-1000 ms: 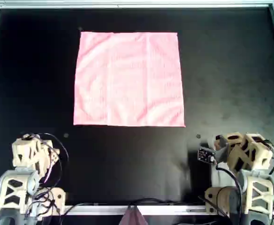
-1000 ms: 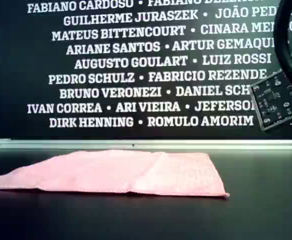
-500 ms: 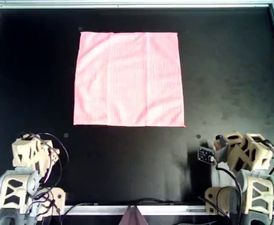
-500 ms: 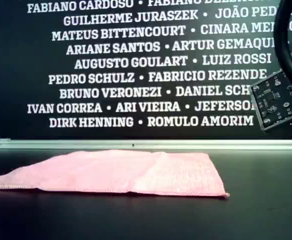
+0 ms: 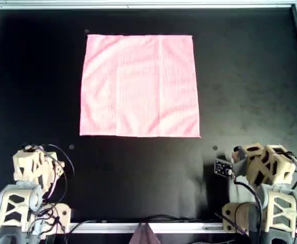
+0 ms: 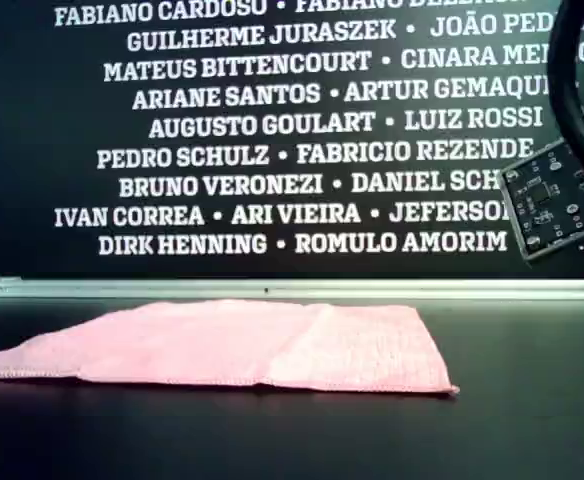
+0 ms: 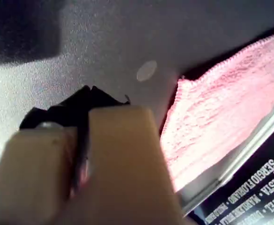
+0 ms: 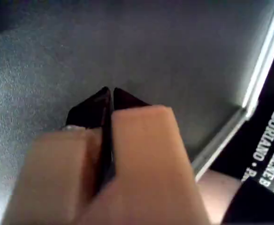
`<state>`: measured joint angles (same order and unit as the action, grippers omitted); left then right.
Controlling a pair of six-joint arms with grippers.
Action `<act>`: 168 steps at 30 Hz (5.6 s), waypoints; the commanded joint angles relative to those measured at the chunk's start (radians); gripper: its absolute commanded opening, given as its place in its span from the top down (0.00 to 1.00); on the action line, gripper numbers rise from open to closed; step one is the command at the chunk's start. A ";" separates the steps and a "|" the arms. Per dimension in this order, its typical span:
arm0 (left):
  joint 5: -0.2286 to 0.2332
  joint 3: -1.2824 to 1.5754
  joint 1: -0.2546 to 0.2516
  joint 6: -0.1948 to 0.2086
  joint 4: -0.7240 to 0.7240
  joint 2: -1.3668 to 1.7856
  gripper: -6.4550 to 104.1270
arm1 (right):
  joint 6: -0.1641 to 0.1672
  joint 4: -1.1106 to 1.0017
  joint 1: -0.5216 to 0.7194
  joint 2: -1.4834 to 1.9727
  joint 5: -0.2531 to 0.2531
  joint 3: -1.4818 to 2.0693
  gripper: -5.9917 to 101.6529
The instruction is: Fold a cloth
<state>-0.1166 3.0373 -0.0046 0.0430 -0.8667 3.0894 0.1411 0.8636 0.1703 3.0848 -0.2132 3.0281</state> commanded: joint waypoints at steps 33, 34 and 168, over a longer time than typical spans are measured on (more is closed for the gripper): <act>-0.014 -0.048 -0.098 -0.006 0.195 -0.009 0.22 | -0.006 -0.348 -0.285 -0.054 -0.028 -0.046 0.48; -0.012 -0.064 -0.117 -0.006 0.195 -0.028 0.22 | -0.006 -0.348 -0.293 -0.092 -0.028 -0.072 0.48; -0.011 -0.859 -0.267 -0.002 0.488 -1.532 0.44 | -0.117 -0.357 -0.528 -1.698 0.089 -1.141 0.54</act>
<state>-0.1212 2.1936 -0.2577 0.0430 -0.3850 1.5493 0.0291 0.5354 -0.3528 1.3806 -0.1273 1.9390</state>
